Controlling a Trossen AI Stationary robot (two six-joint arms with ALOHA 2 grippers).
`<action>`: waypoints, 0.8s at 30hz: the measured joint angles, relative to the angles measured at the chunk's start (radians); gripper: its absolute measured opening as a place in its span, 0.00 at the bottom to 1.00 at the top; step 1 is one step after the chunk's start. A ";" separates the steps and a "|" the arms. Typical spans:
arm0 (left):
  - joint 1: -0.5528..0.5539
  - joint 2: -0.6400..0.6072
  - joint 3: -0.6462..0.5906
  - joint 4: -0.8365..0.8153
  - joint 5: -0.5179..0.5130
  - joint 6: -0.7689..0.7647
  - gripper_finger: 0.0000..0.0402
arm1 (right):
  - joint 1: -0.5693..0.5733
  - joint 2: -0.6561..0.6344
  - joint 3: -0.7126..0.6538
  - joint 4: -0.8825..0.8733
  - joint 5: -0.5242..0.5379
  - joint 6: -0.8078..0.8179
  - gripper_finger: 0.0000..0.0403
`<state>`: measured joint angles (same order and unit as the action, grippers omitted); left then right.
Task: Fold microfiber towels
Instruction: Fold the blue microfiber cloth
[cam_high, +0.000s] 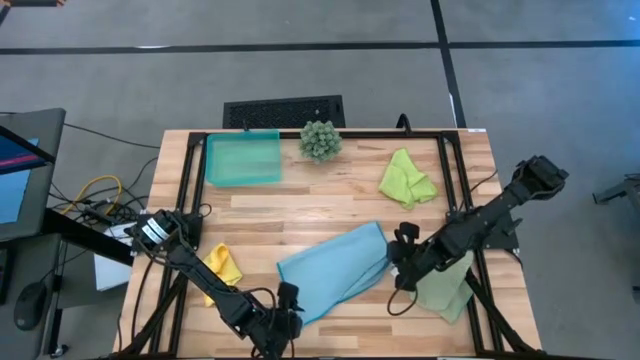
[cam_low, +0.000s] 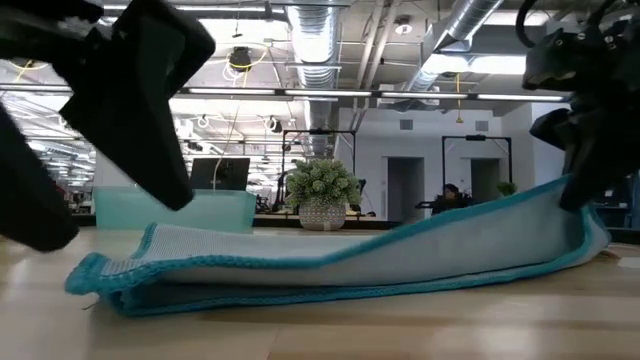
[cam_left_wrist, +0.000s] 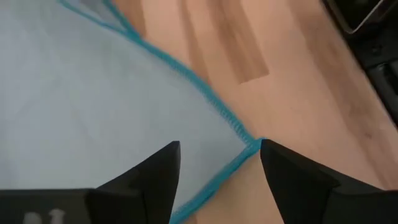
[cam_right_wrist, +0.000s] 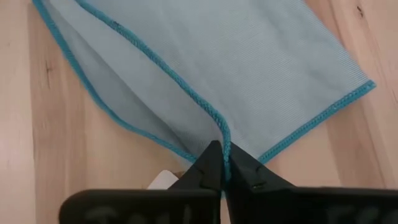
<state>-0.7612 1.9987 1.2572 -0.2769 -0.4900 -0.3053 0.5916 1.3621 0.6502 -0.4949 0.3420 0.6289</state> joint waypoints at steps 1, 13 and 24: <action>0.000 0.000 0.000 0.004 0.000 0.016 0.53 | 0.002 0.000 0.000 0.000 0.000 0.000 0.07; -0.002 0.116 0.110 -0.041 -0.030 0.172 0.47 | 0.017 0.000 0.000 0.002 0.000 -0.008 0.05; -0.007 0.117 0.150 -0.144 -0.090 0.116 0.19 | 0.017 0.000 0.000 0.002 0.000 -0.008 0.05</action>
<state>-0.7685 2.1155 1.4071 -0.4205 -0.5805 -0.1893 0.6083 1.3621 0.6498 -0.4931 0.3416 0.6209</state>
